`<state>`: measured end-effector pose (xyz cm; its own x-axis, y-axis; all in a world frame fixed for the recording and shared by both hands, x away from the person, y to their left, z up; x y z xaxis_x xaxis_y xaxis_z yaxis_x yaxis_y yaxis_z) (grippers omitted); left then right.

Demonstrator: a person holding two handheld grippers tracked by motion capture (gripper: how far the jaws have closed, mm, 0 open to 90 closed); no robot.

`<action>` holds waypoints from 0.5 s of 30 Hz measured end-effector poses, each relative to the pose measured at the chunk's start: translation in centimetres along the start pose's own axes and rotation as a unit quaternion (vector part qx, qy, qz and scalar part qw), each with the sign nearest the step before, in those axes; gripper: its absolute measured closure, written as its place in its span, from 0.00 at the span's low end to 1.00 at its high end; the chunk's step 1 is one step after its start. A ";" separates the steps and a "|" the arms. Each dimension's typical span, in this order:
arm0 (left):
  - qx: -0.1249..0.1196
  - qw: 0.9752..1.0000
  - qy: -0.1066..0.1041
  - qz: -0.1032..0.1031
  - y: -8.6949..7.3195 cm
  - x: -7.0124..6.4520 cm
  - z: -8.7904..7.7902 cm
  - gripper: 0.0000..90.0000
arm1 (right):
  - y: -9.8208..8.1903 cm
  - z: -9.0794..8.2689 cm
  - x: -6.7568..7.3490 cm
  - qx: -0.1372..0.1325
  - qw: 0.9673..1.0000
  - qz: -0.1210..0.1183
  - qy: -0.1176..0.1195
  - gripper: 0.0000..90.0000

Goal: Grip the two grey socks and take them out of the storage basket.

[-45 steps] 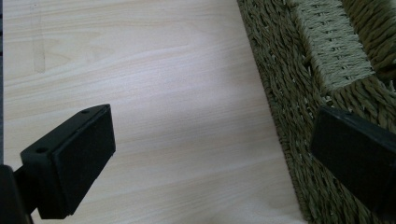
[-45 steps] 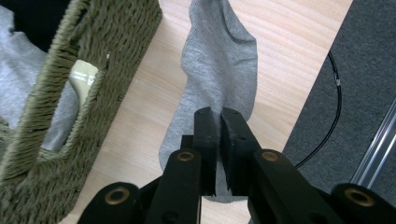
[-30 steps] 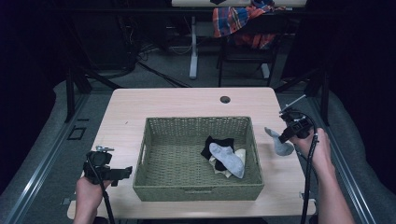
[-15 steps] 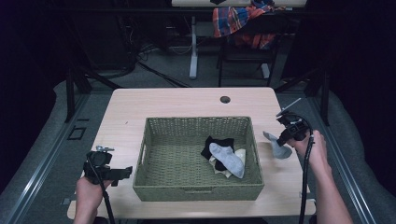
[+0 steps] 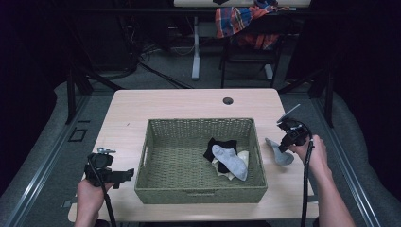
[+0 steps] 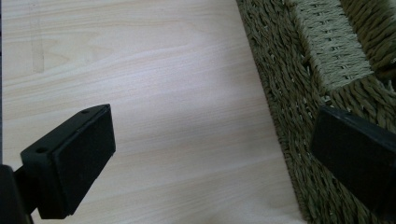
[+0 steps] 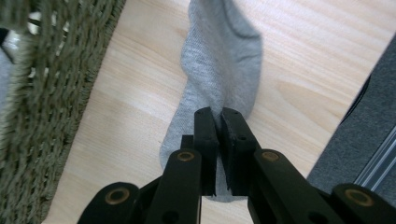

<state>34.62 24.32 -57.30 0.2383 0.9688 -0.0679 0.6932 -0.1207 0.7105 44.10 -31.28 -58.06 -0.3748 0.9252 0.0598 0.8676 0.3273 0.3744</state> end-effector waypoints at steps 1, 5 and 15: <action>-0.001 1.000 0.000 0.000 0.0 0.0 0.0 0.01 | -0.1 0.2 0.0 0.003 1.000 0.002 0.001 0.95; -0.001 1.000 0.000 0.000 0.0 0.0 0.0 0.01 | -0.4 1.0 0.0 0.015 1.000 -0.006 0.004 0.95; -0.001 1.000 0.000 0.000 0.0 0.0 0.0 0.01 | -1.0 2.5 0.2 0.030 0.999 0.000 0.023 0.94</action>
<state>34.64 24.33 -57.29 0.2372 0.9691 -0.0676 0.6922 -0.1198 0.7117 44.01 -30.96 -60.77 -0.3879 0.9159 0.1037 0.8854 0.3389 0.3182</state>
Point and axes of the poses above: each handheld gripper's, and its own axes: z roughly forward along the jaws, y roughly out of its top, x roughly to its left, the point moved 9 cm from there along z, roughly forward along the jaws, and after that the axes turned 13 degrees about -x, right-handed, at the moved point
